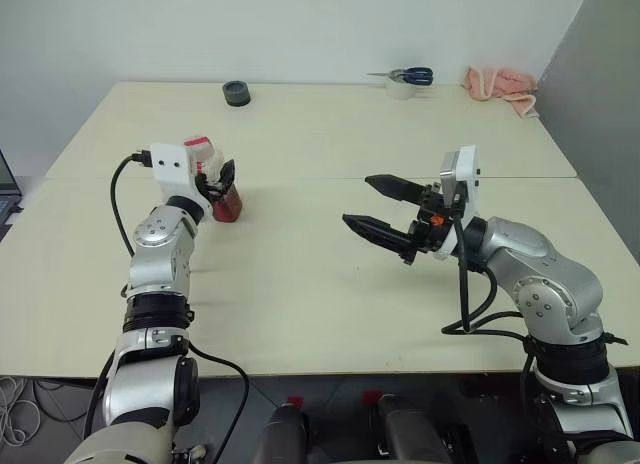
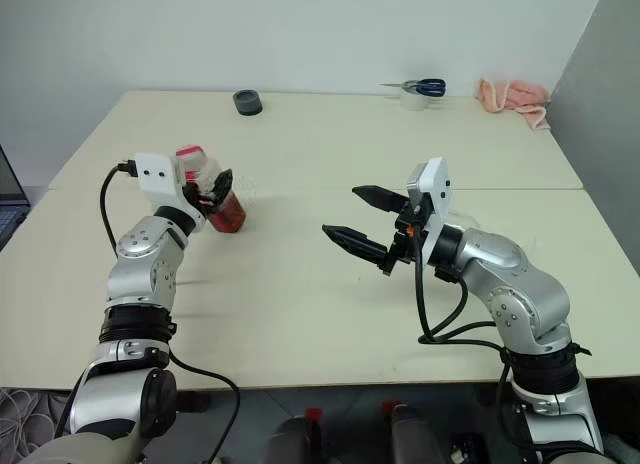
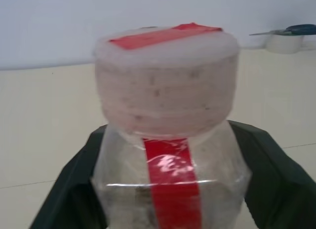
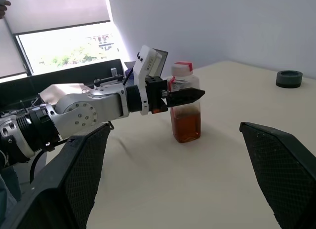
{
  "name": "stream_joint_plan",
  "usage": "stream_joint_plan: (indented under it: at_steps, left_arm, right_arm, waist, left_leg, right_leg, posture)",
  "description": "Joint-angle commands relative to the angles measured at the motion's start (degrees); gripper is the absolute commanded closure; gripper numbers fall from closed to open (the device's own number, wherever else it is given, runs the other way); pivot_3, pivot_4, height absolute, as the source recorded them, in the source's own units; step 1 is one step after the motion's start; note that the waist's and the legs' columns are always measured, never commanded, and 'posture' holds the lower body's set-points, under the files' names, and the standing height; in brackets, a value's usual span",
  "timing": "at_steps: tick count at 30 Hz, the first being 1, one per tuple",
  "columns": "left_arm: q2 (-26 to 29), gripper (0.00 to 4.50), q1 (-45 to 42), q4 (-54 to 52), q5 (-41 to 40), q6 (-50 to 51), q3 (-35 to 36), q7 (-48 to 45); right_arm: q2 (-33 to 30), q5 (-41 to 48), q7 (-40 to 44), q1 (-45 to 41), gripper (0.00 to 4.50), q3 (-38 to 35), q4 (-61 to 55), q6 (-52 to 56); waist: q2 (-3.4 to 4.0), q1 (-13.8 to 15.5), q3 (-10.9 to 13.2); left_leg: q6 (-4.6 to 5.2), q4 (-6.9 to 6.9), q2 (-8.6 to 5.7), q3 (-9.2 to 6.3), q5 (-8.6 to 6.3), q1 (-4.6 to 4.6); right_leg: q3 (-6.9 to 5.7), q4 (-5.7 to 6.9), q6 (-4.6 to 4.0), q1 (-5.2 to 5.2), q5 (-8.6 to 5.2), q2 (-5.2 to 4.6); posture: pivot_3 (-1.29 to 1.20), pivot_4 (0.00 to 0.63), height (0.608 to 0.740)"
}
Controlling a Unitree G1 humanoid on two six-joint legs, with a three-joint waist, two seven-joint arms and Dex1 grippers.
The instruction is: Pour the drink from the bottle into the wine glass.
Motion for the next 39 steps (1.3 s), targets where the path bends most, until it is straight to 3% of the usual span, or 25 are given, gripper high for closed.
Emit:
stream_joint_plan:
  at_steps: [1,9,15,23,39]
  left_arm:
    - [0.38,2.54,-1.37,-1.26,-0.45,-1.31,0.50,-0.06]
    - [0.37,2.70,-1.03,-2.99,-0.55,0.72,0.53,0.84]
    - [-0.59,2.70,-1.14,-17.52,-4.91,13.58,-5.16,-6.91]
    - [-0.09,2.70,-0.39,-36.50,-14.22,28.44,-14.16,-20.58]
    - [-0.36,2.70,0.07,-37.05,-14.00,27.39,-16.40,-24.59]
  right_arm:
    - [0.13,0.47,-0.18,-0.31,0.00,-1.28,-1.41,-0.98]
    - [0.20,0.29,-0.30,-1.30,0.00,-1.31,-0.61,-0.88]
    - [0.03,-3.24,-2.00,-8.90,0.00,0.04,4.84,-0.10]
    - [4.95,-4.91,-4.62,-16.46,0.00,1.51,9.67,1.49]
    - [9.77,-6.74,-7.95,-16.06,0.00,1.87,8.74,2.31]
  waist:
    - [0.00,0.00,0.00]
    - [0.00,-0.01,0.00]
    - [0.00,0.00,0.01]
    - [0.02,-0.25,0.02]
    - [0.07,-0.48,0.05]
  left_leg:
    - [0.00,0.00,0.00,0.00,0.00,0.00]
    - [0.00,0.00,0.00,0.00,0.00,0.00]
    - [-0.01,0.03,-0.01,-0.02,0.00,-0.04]
    - [-0.02,-0.02,-0.01,0.01,0.01,-0.11]
    - [0.00,-0.01,0.00,0.03,0.02,-0.10]
  right_leg:
    - [0.00,0.00,0.00,0.00,0.00,0.00]
    - [0.00,0.00,0.00,0.00,0.00,0.00]
    - [-0.01,0.01,0.00,-0.01,0.00,0.00]
    - [0.03,-0.03,-0.02,-0.09,0.00,-0.01]
    - [0.06,0.00,-0.02,-0.11,0.00,0.00]
  posture:
    - [0.00,0.150,0.740]
    - [0.00,0.150,0.740]
    - [0.00,0.150,0.740]
    - [0.00,0.150,0.740]
    - [0.00,0.150,0.740]
